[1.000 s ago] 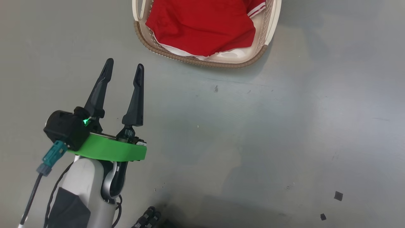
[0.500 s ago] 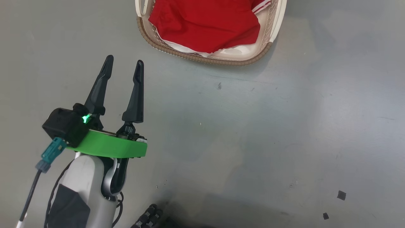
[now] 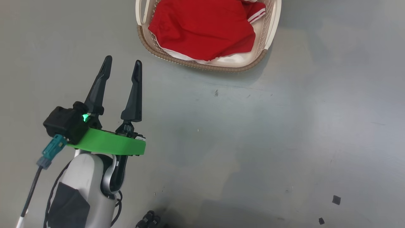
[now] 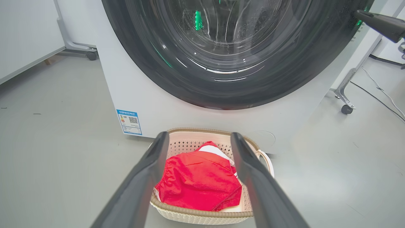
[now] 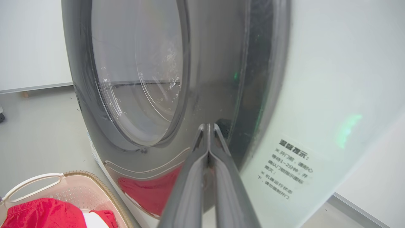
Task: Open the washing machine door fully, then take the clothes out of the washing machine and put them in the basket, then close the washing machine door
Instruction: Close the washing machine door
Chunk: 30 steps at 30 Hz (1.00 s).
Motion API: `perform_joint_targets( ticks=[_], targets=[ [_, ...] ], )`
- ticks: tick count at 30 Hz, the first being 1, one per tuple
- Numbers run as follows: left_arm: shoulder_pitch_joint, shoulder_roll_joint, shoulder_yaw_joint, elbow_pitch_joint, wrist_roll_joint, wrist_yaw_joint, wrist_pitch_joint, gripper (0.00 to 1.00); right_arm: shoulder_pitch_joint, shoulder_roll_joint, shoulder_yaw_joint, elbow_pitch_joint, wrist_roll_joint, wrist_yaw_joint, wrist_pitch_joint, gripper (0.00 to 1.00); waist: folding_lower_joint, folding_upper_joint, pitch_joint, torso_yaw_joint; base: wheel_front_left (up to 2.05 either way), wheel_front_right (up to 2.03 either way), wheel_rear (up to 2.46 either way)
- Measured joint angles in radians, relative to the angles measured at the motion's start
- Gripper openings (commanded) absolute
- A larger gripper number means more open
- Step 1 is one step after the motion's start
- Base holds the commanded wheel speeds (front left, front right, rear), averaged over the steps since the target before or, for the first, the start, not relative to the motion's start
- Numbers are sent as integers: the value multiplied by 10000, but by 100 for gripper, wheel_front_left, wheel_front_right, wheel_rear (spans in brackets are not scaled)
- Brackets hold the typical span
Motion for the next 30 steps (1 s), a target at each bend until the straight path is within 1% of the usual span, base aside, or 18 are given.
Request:
perform_joint_targets(
  ticks=[4,8,11,14,17,19,21,22,24,26,30],
  targets=[
    [0,0,117,211,40,0,0,100,652,50,123,286,15,-15,-138,0,0,0,-333,-74,0,0,0],
    [1,-2,182,479,274,-2,0,100,1564,416,313,378,247,-15,-217,0,0,0,-763,-182,0,0,0],
    [7,-2,301,637,395,-2,2,100,2150,631,259,403,328,-15,-303,0,0,0,-1128,-296,0,0,0],
    [55,-2,401,863,527,-13,0,100,2684,683,-92,476,462,-441,-303,0,0,0,-1506,-438,0,0,0],
    [178,-2,504,1093,558,-15,0,100,3330,811,-401,433,750,-704,-303,0,0,0,-1895,-602,0,0,0],
    [372,-2,644,1254,451,-15,2,100,3757,1035,-514,163,819,-798,-301,0,0,0,-2159,-725,0,0,0],
    [561,0,759,1438,449,-15,0,100,4112,1269,-568,-134,823,-807,-303,0,-1,0,-2420,-858,0,0,0],
    [647,2,807,1498,458,-15,0,100,4284,1350,-593,-240,836,-878,-303,0,0,0,-2554,-931,0,0,0],
    [773,2,915,1576,466,-15,0,100,4618,1394,-614,-332,836,-897,-303,0,0,0,-2816,-1081,0,0,0],
    [872,4,982,1662,495,-15,0,100,4991,1394,-736,-431,840,-1053,-303,0,0,0,-3083,-1239,0,0,0],
    [1150,27,1122,1781,562,-15,0,100,5613,1475,-947,-698,909,-1150,-303,0,0,0,-3625,-1558,0,0,0]
  ],
)
